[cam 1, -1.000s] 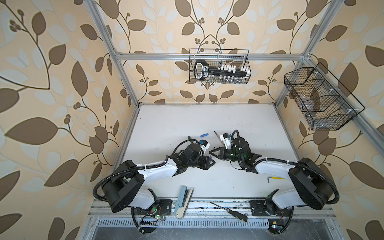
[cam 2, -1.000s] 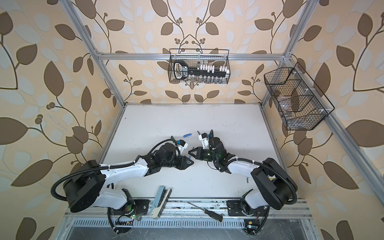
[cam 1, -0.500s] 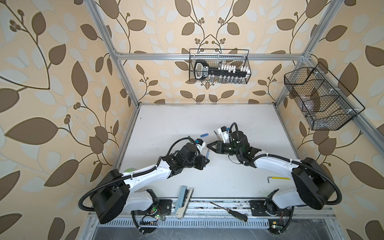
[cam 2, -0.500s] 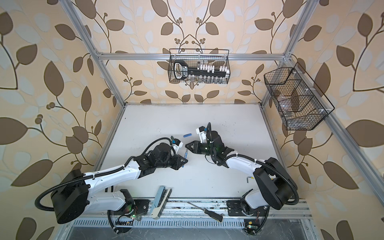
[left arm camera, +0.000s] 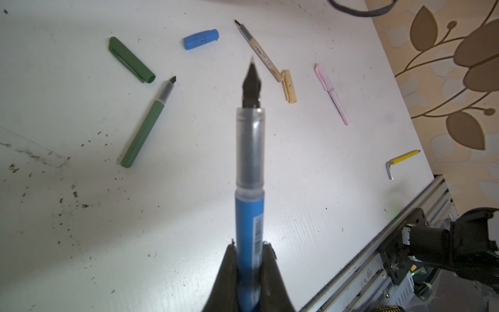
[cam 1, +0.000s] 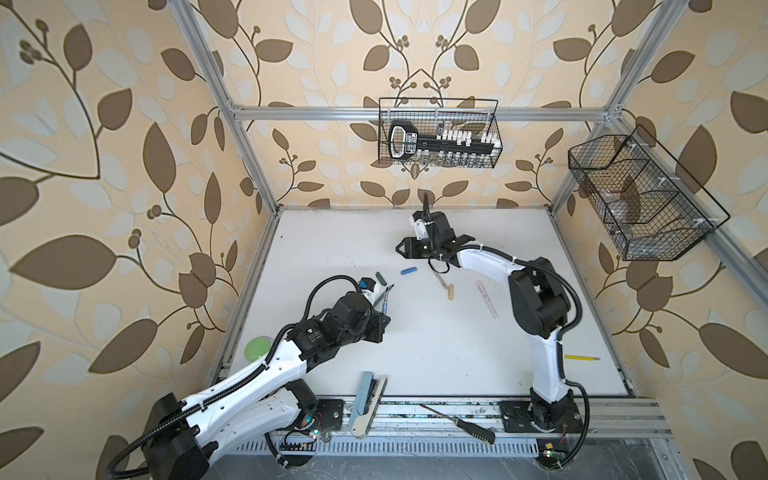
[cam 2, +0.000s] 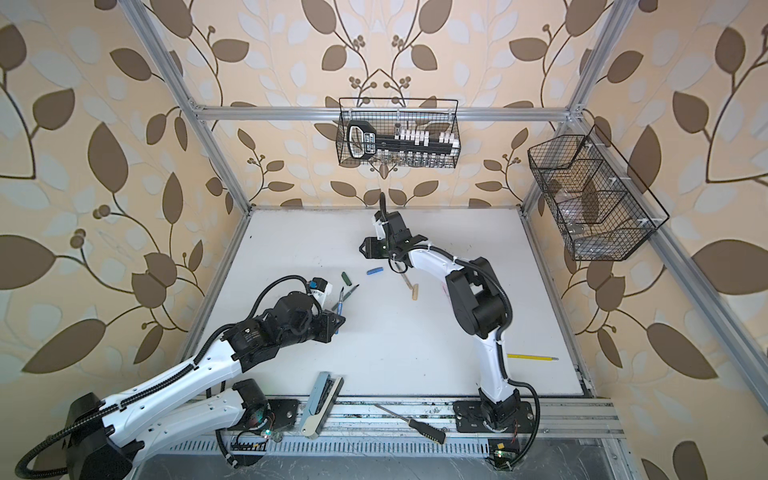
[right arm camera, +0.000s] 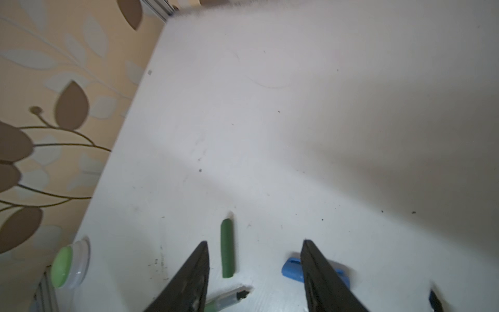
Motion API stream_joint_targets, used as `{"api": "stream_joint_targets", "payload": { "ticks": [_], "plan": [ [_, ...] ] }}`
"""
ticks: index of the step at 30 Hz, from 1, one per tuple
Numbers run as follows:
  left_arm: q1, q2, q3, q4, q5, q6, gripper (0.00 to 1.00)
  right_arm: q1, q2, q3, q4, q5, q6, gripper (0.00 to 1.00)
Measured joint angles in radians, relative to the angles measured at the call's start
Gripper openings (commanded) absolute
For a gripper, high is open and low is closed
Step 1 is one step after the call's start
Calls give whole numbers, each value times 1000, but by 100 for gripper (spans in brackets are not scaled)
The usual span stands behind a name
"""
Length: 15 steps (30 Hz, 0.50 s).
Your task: Insert the pens into the pen caps
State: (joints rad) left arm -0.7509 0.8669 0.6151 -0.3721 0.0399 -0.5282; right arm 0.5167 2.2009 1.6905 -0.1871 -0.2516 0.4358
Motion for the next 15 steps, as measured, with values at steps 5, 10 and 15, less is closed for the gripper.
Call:
{"api": "stream_joint_targets", "payload": {
  "ticks": [5,10,15],
  "plan": [
    [0,-18,0,-36,-26,1,9,1,175,176,-124,9,-37,56],
    [0,8,1,-52,-39,8,10,6,217,251,-195,8,-67,56],
    [0,32,10,-66,-45,28,11,13,224,261,-237,3,-101,56]
  ]
}}
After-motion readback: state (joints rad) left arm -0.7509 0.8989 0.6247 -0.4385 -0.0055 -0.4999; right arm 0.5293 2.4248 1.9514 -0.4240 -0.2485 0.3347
